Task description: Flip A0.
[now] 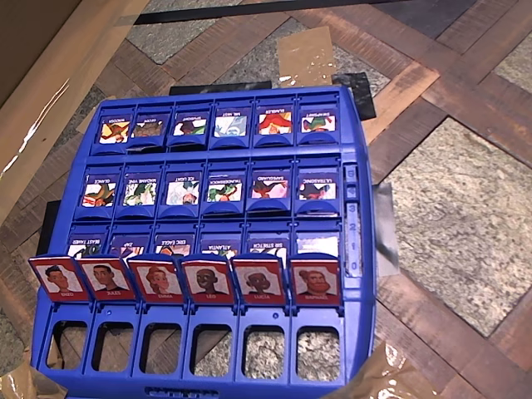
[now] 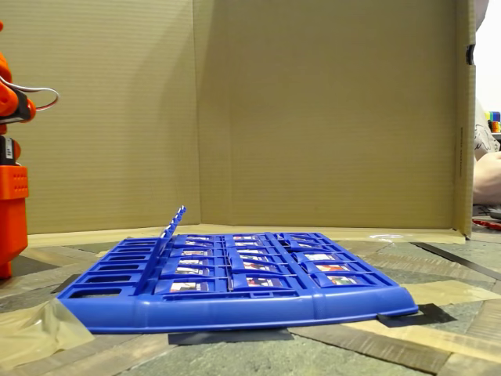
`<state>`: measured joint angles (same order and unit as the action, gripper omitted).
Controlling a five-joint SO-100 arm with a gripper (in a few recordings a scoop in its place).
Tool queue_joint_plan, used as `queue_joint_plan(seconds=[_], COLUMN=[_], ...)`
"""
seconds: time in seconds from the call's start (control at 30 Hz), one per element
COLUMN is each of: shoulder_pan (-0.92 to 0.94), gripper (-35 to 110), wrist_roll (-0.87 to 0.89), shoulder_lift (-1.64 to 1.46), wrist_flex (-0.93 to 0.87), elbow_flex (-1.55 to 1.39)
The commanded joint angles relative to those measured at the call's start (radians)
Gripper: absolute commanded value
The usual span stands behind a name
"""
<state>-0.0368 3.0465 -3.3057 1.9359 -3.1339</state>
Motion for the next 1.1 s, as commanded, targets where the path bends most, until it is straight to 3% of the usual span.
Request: queue_joint_plan(seconds=[0.0, 0.7, 1.07], shoulder_pan=[-0.003, -0.003, -0.005], gripper=[0, 0, 0], wrist_roll=[0.233, 0.284, 0.290], shoulder_lift=[0.018, 0.017, 0.017], wrist_flex=[-0.008, -0.029, -0.489], elbow_flex=[-0.002, 0.037, 0.305])
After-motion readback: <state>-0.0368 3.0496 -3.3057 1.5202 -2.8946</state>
